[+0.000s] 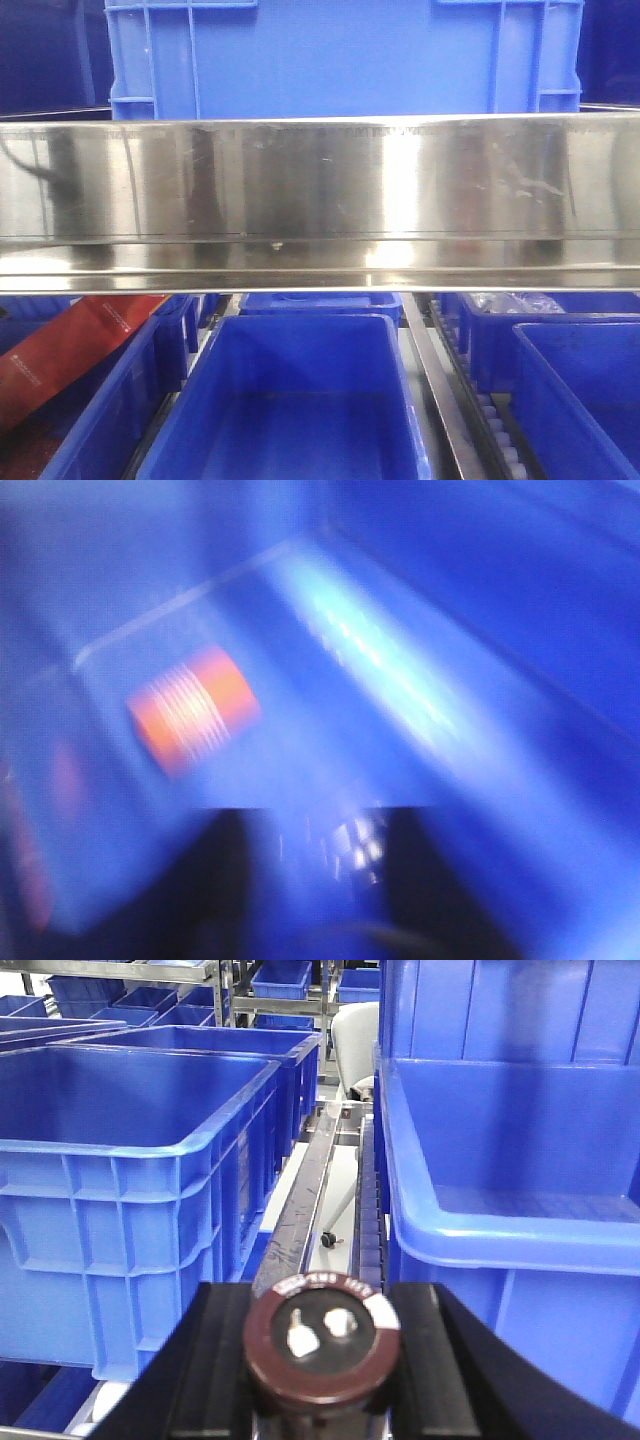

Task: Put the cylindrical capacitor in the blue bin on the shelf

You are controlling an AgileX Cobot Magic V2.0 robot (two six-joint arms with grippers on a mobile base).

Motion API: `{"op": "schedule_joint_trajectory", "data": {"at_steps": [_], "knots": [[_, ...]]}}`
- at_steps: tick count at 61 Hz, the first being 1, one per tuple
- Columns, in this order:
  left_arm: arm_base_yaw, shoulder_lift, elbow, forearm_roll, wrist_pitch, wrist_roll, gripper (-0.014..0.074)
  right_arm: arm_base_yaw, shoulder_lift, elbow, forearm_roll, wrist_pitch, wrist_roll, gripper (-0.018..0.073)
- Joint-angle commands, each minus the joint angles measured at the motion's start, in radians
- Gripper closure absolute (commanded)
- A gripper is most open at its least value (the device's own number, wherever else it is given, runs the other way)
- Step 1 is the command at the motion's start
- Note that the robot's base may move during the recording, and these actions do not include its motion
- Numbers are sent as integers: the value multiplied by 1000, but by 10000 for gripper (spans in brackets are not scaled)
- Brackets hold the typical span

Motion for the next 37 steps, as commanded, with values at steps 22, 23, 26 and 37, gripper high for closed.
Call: {"op": "schedule_joint_trajectory", "data": {"at_steps": [22,23,26,37], "knots": [[85,-476,476,32,-149,-71,687,3,-5,-9,-7,-23,-3,720],[91,-495,496,32,-159,-76,687,3,-5,-9,-7,-23,-3,720],[116,-565,566,32,-192,-93,687,3,-5,-9,-7,-29,-3,720],[206,-824,806,32,-277,-114,687,3,-3,-11,3,-45,-3,720]]}}
